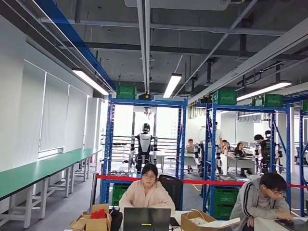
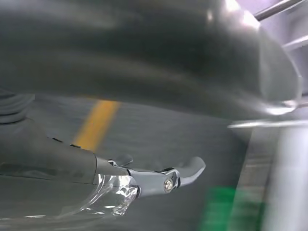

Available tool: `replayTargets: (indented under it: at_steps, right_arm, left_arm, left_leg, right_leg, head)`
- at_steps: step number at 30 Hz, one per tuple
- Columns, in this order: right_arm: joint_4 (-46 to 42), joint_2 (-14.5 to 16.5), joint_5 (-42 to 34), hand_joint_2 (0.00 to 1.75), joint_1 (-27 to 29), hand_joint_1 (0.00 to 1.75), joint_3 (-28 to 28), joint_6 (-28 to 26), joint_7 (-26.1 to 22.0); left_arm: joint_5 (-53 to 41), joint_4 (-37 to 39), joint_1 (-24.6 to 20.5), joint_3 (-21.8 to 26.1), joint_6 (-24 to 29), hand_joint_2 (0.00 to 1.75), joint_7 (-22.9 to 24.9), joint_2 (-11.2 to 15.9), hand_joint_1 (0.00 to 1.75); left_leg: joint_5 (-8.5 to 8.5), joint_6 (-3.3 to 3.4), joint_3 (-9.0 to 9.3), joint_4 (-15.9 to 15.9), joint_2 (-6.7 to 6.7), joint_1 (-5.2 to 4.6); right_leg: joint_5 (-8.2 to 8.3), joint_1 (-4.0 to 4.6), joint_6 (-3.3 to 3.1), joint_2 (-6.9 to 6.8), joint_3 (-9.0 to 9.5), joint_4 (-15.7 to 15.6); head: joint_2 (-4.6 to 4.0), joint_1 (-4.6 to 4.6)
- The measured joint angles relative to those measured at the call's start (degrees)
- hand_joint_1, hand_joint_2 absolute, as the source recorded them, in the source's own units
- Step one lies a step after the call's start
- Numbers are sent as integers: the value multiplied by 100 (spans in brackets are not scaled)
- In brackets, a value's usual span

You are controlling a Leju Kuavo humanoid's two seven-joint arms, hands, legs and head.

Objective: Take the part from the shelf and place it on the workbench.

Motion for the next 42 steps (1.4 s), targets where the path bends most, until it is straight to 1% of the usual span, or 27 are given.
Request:
replayTargets:
  at_steps: [1, 2, 4, 6, 7, 9, 10, 12, 14, 15, 16, 17, 19, 21, 22, 24, 26, 28, 29, 30, 32, 34, 36, 37, 39, 40, 42]
  right_arm:
    - [574, 16, -49, 0, -113, 0, -3, -142, 263]
    - [1054, 25, -98, 0, -172, 0, -11, -260, 596]
    - [1768, 16, -163, 0, -203, 0, -34, -398, 1392]
    - [2269, 7, -184, 0, -238, 0, -43, -403, 2228]
    - [2455, 5, -185, 0, -252, 0, -44, -369, 2597]
    - [2768, 12, -176, 0, -266, 0, -43, -268, 3174]
    - [2879, 16, -162, 0, -269, 0, -42, -209, 3369]
    - [3043, 25, -117, 0, -280, 0, -28, -89, 3606]
    - [3145, 38, -83, 0, -285, 0, -11, -1, 3679]
    - [3186, 49, -75, 0, -292, 0, -6, 24, 3684]
    - [3220, 60, -66, 0, -301, 0, -1, 36, 3669]
    - [3246, 73, -54, 0, -311, 0, 8, 42, 3642]
    - [3280, 96, -28, 0, -332, 0, 31, 47, 3549]
    - [3304, 114, -9, 0, -350, 0, 56, 51, 3450]
    - [3315, 118, 0, 0, -359, 0, 69, 55, 3402]
    - [3345, 121, 15, 0, -370, 0, 96, 73, 3320]
    - [3372, 124, 29, 0, -371, 0, 119, 93, 3268]
    - [3391, 128, 44, 0, -369, 0, 136, 102, 3264]
    - [3399, 129, 48, 0, -368, 0, 139, 107, 3280]
    - [3407, 129, 48, 0, -367, 0, 141, 109, 3302]
    - [3416, 130, 25, 0, -368, 0, 141, 112, 3361]
    - [3417, 125, -10, 0, -373, 0, 141, 112, 3411]
    - [3419, 115, -50, 0, -378, 0, 141, 121, 3434]
    - [3421, 111, -76, 0, -384, 0, 139, 126, 3437]
    - [3425, 110, -129, 0, -390, 0, 129, 127, 3437]
    - [3427, 111, -154, 0, -399, 0, 123, 119, 3436]
    - [3430, 111, -194, 0, -404, 0, 116, 95, 3436]
  left_arm:
    - [12, 0, -1, -22, -6, 0, 0, -1, 0]
    - [23, 0, 0, -43, -13, 0, 0, -1, 0]
    - [34, 0, 12, -82, -28, 0, 2, -9, 0]
    - [33, 0, 18, -129, -37, 0, 5, -23, 0]
    - [28, 0, 10, -155, -41, 0, 6, -29, 0]
    - [4, 0, -9, -207, -57, 0, 14, -32, 0]
    - [-12, 0, -14, -231, -67, 0, 21, -34, 0]
    - [-51, 0, -17, -279, -90, 0, 32, -36, 0]
    - [-77, 0, -23, -327, -102, 0, 35, -37, 0]
    - [-81, 0, -26, -345, -102, 0, 35, -36, 0]
    - [-83, 0, -27, -359, -102, 0, 34, -36, 0]
    - [-83, 0, -29, -369, -102, 0, 31, -33, 0]
    - [-83, 0, -47, -384, -103, 0, 16, -30, 0]
    - [-81, 0, -77, -393, -103, 0, -5, -25, 0]
    - [-79, 0, -88, -398, -103, 0, -16, -23, 0]
    - [-74, 0, -87, -417, -113, 0, -25, -23, 0]
    - [-69, 0, -77, -441, -128, 0, -28, -25, 0]
    - [-67, 0, -75, -456, -135, 0, -28, -23, 0]
    - [-68, 0, -74, -463, -138, 0, -28, -22, 0]
    - [-68, 0, -72, -469, -142, 0, -28, -21, 0]
    - [-69, 0, -73, -479, -149, 0, -28, -21, 0]
    - [-68, 0, -77, -485, -151, 0, -23, -24, 0]
    - [-63, 0, -78, -488, -152, 0, -34, -34, 0]
    - [-55, 0, -80, -489, -154, 0, -51, -39, 0]
    - [-38, 0, -87, -489, -160, 0, -88, -40, 0]
    - [-33, 0, -88, -490, -162, 0, -102, -41, 0]
    - [-32, 0, -80, -498, -177, 0, -119, -46, 0]
  left_leg:
    - [58, 2, -78, 5, -1, -12]
    - [114, 2, -150, 8, -10, -24]
    - [211, -13, -255, 13, -32, -49]
    - [302, -60, -314, 17, -30, -63]
    - [349, -92, -339, 16, -25, -62]
    - [387, -155, -397, 27, -20, -48]
    - [278, -179, -432, 91, -23, -41]
    - [-233, -206, -559, 520, -31, -29]
    - [-726, -223, -704, 1252, -32, -24]
    - [-788, -231, -720, 1539, -32, -24]
    - [-712, -236, -668, 1667, -32, -23]
    - [-549, -239, -530, 1603, -32, -22]
    - [-311, -242, 12, 967, -32, -14]
    - [-392, -216, 540, 215, -36, -10]
    - [-459, -199, 664, 4, -38, -16]
    - [-465, -137, 628, -68, -31, -18]
    - [-360, -49, 524, -68, -10, -6]
    - [-233, 6, 385, -67, 1, -9]
    - [-173, 14, 310, -62, 4, -17]
    - [-114, 17, 231, -55, 7, -26]
    - [1, 13, 69, -40, 14, -44]
    - [108, 1, -59, -34, 13, -60]
    - [202, -35, -135, -27, 9, -76]
    - [250, -61, -167, -25, 10, -73]
    - [333, -124, -238, -21, 9, -61]
    - [281, -149, -279, 11, 1, -53]
    - [-126, -185, -412, 344, -20, -42]
  right_leg:
    - [94, -4, -2, 1, 108, 23]
    - [252, -2, -20, 3, 317, -165]
    - [477, 31, -102, 11, 961, -995]
    - [465, 71, -179, 15, 1462, -1763]
    - [446, 90, -203, 17, 1558, -1947]
    - [502, 99, -255, 6, 1521, -2050]
    - [556, 93, -300, -4, 1476, -2072]
    - [672, 83, -374, -27, 1339, -2071]
    - [771, 100, -400, -37, 1155, -2010]
    - [821, 107, -401, -42, 1048, -1968]
    - [869, 109, -395, -45, 933, -1919]
    - [913, 109, -385, -45, 814, -1862]
    - [976, 111, -350, -39, 587, -1710]
    - [1025, 125, -302, -37, 420, -1547]
    - [1059, 132, -275, -38, 363, -1493]
    - [1124, 124, -211, -29, 291, -1449]
    - [871, 101, -134, -5, 215, -1274]
    - [304, 57, -64, 6, 87, -722]
    - [82, 35, -41, 6, 27, -372]
    - [-18, 19, -23, 6, 6, -86]
    - [157, 5, -21, 7, 205, -17]
    - [449, 22, -88, 22, 771, -703]
    - [506, 68, -185, 37, 1363, -1591]
    - [483, 91, -217, 43, 1518, -1857]
    - [515, 98, -268, 37, 1554, -2050]
    - [572, 96, -306, 26, 1511, -2075]
    - [697, 82, -386, -5, 1380, -2096]
  head:
    - [0, 0]
    - [0, 0]
    - [0, 1]
    - [0, 2]
    - [0, 3]
    - [0, 4]
    - [1, 5]
    - [1, 7]
    - [0, 7]
    - [0, 7]
    - [0, 7]
    - [0, 7]
    - [1, 7]
    - [2, 6]
    - [3, 6]
    - [2, 5]
    - [1, 3]
    - [0, 3]
    - [0, 3]
    - [0, 4]
    - [0, 3]
    - [0, 3]
    - [0, 5]
    - [0, 7]
    - [1, 8]
    - [2, 8]
    - [3, 8]
